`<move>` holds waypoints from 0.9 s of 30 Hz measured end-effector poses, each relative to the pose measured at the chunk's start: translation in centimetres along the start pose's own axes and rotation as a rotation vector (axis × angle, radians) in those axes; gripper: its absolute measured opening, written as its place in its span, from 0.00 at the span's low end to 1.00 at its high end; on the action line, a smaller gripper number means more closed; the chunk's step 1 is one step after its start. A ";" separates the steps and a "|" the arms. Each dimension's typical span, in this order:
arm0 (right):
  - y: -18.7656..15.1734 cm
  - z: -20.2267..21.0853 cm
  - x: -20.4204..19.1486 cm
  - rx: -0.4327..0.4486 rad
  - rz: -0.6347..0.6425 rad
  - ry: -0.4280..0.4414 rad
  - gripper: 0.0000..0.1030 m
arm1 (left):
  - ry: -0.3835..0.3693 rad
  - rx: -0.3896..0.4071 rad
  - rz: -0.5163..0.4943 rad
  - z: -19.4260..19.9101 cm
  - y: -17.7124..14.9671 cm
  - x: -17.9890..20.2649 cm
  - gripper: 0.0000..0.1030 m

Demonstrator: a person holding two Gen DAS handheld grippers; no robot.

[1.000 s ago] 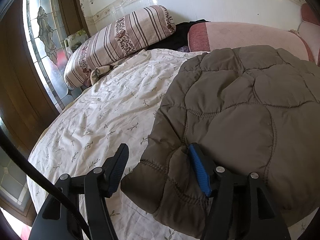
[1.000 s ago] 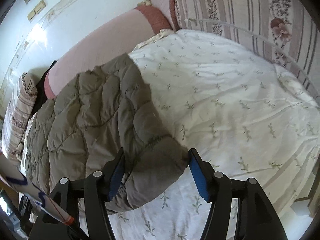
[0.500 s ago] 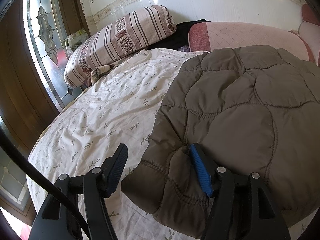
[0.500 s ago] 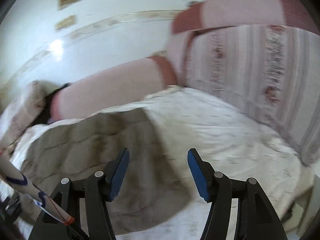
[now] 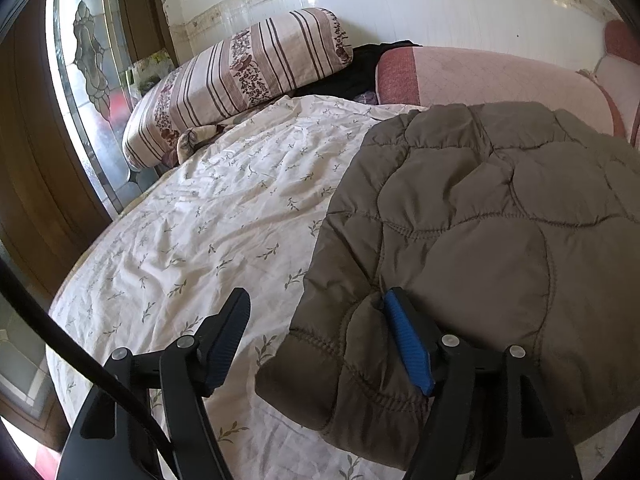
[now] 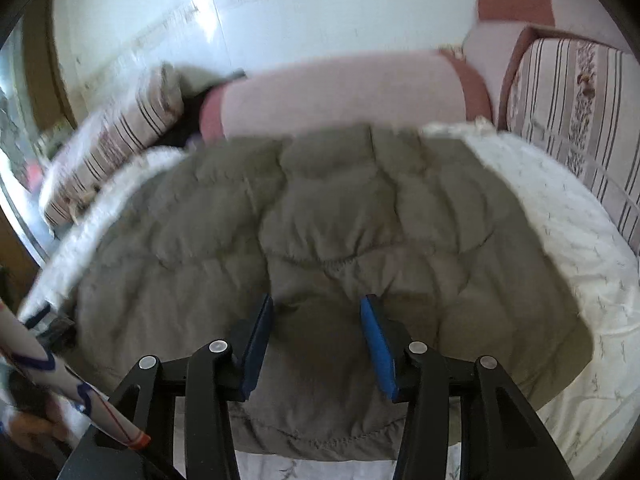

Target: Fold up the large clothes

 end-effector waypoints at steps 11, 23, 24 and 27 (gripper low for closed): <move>-1.2 -1.7 0.2 -0.024 0.090 -0.067 0.49 | 0.015 0.156 0.116 4.7 3.2 -2.0 0.69; -1.1 -1.7 -0.3 -0.029 0.115 -0.066 0.50 | -0.333 0.083 -0.037 4.3 3.9 11.0 0.69; -1.1 -1.7 -0.3 -0.030 0.115 -0.065 0.50 | -0.337 0.059 -0.036 3.7 3.7 11.4 0.69; -1.1 -1.8 -0.3 -0.034 0.120 -0.063 0.50 | -0.324 -0.053 -0.013 0.8 2.6 12.5 0.70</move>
Point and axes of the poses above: each gripper's, at about its wrist camera, not at the fingertips, and z roughly against the way its jaws point, x to its right, y to its top, the point moved 8 cm from there along -z, roughly the way its jaws point, and after that the axes turned 9 degrees about -y, right-handed, at the moved point
